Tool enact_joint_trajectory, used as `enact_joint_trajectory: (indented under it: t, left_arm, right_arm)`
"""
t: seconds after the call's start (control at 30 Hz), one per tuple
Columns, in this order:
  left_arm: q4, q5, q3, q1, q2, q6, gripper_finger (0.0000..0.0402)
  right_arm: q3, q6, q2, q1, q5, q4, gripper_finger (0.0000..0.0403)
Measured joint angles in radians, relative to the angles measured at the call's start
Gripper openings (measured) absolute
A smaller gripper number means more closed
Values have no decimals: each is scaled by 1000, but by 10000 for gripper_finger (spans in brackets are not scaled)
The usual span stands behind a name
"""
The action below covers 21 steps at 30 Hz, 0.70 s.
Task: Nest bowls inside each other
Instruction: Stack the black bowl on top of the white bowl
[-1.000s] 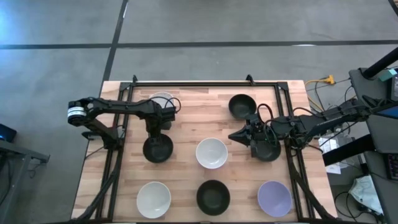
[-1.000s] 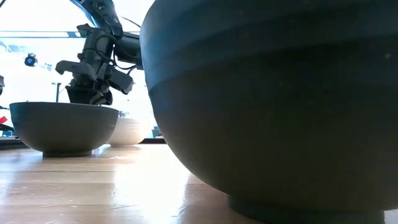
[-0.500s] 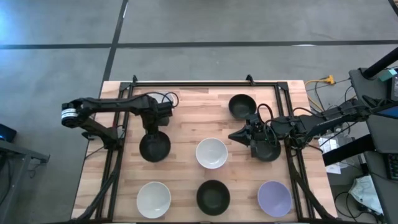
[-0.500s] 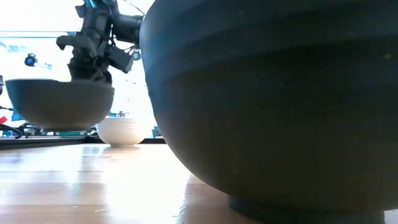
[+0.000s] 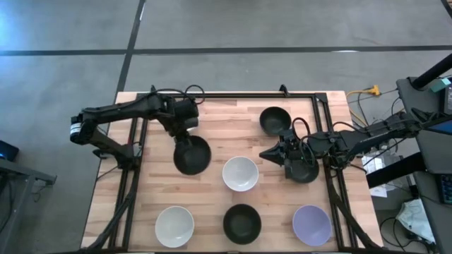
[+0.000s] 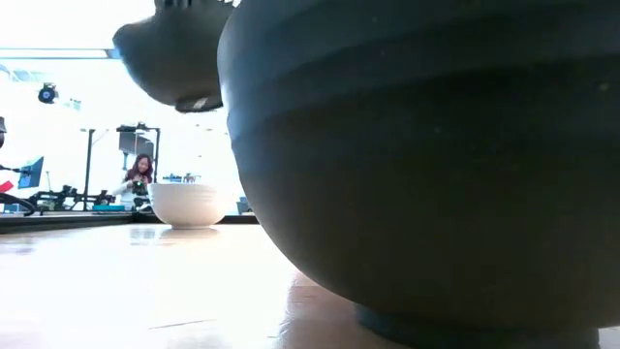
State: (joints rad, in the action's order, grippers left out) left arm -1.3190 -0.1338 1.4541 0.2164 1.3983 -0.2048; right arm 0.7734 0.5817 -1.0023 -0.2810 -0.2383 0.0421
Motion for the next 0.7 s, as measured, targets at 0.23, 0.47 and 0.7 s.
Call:
enact_joint_trajectory:
  t: [0.23,0.47,0.7]
  left_arm:
    - [-1,-25,175,-107,97,-101,8]
    - [-4,-48,398,-175,268,-157,8]
    - [-11,-70,657,-178,464,-187,8]
  right_arm:
    - [0,-46,39,0,14,-60,9]
    - [10,-80,186,-2,67,-324,9]
    - [156,-214,277,-8,59,-705,9]
